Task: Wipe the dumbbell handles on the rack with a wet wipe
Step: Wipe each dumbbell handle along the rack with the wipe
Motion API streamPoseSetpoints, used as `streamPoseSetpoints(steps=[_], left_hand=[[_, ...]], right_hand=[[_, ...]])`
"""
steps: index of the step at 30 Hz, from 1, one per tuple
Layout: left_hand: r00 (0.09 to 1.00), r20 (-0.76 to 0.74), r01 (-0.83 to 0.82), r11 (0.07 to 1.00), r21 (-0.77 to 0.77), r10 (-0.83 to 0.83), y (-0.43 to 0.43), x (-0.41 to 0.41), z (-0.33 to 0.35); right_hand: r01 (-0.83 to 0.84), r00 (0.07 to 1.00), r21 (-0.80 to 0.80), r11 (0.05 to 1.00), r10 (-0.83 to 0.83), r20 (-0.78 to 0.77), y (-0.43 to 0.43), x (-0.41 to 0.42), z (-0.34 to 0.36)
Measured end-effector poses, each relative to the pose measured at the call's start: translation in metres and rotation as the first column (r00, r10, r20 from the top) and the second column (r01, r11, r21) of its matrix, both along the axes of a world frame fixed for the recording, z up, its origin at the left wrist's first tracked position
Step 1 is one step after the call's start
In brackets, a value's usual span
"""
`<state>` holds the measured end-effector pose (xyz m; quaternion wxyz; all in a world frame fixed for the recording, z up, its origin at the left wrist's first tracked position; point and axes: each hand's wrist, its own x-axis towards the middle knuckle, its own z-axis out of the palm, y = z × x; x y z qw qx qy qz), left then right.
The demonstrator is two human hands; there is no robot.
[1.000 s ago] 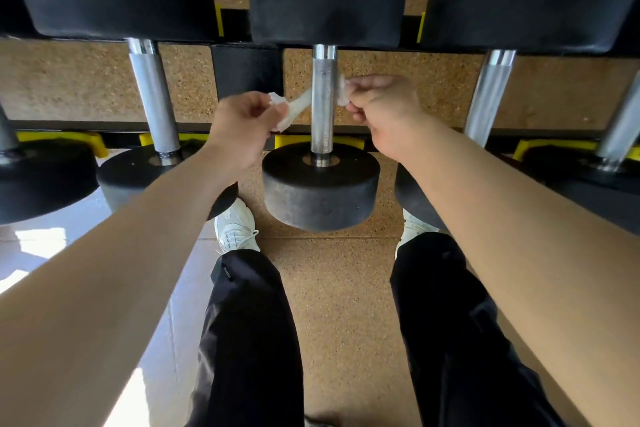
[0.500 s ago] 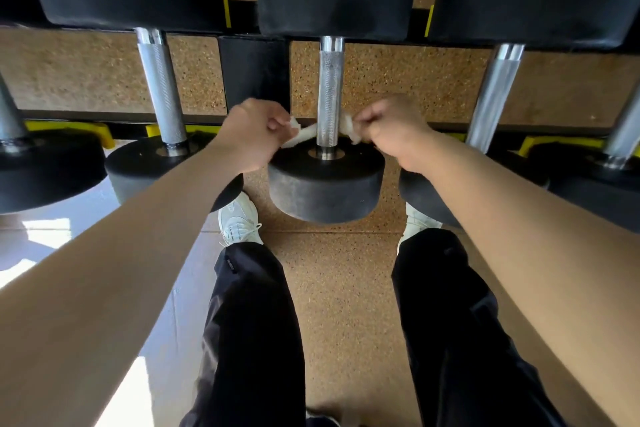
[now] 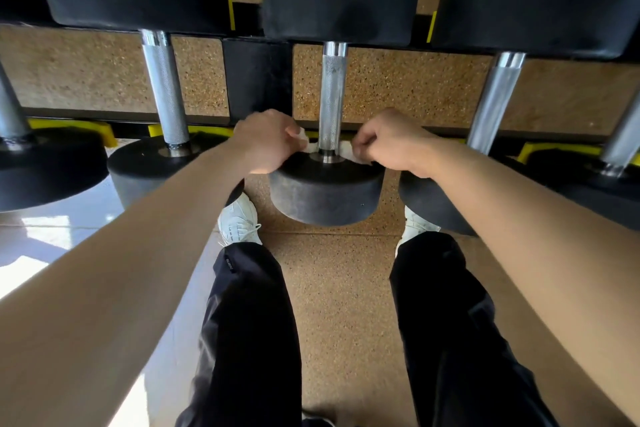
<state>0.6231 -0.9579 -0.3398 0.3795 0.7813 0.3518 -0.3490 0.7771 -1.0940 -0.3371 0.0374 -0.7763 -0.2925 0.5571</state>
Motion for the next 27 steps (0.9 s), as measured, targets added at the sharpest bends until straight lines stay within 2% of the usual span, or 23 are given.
streamPoseSetpoints(steps=[4, 6, 9, 12, 14, 18, 21, 23, 25, 27], left_hand=[[0.992, -0.059, 0.113, 0.991, 0.070, -0.109, -0.009, 0.014, -0.003], [0.994, -0.039, 0.101, 0.995, 0.021, -0.100, -0.001, 0.010, 0.002], [0.986, 0.003, -0.165, 0.976, -0.140, 0.167, 0.014, -0.003, 0.008], [0.901, 0.053, -0.417, 0.894, -0.167, 0.430, 0.014, -0.003, 0.010], [0.864, 0.091, -0.478, 0.864, -0.160, 0.495, 0.009, 0.008, 0.008], [0.845, 0.094, -0.506, 0.844, -0.176, 0.527, 0.002, 0.028, 0.011], [0.716, 0.152, -0.664, 0.731, -0.157, 0.682, 0.012, 0.027, 0.019], [0.583, 0.187, -0.753, 0.612, -0.240, 0.791, 0.018, 0.030, 0.024], [0.425, 0.137, -0.826, 0.446, -0.346, 0.895, 0.015, 0.044, 0.024], [0.295, 0.096, -0.869, 0.308, -0.387, 0.951, 0.006, 0.062, 0.017]], right_hand=[[0.047, 0.998, -0.007, 0.999, -0.048, -0.047, -0.009, 0.013, 0.006], [0.114, 0.992, 0.010, 0.993, -0.113, -0.049, -0.003, 0.005, -0.001], [0.191, 0.981, 0.029, 0.981, -0.191, -0.021, 0.008, -0.011, -0.008], [0.355, 0.935, 0.057, 0.933, -0.354, -0.032, 0.008, -0.007, -0.008], [0.471, 0.882, 0.074, 0.879, -0.468, -0.050, 0.006, 0.006, -0.005], [0.642, 0.766, 0.119, 0.757, -0.640, -0.059, 0.014, 0.020, 0.000], [0.690, 0.724, 0.116, 0.715, -0.684, -0.091, 0.032, 0.007, -0.005], [0.737, 0.676, 0.123, 0.665, -0.728, -0.117, 0.041, 0.001, -0.009], [0.841, 0.541, 0.077, 0.536, -0.828, -0.145, 0.044, 0.005, -0.006], [0.943, 0.322, -0.010, 0.331, -0.924, -0.207, 0.041, 0.016, 0.001]])
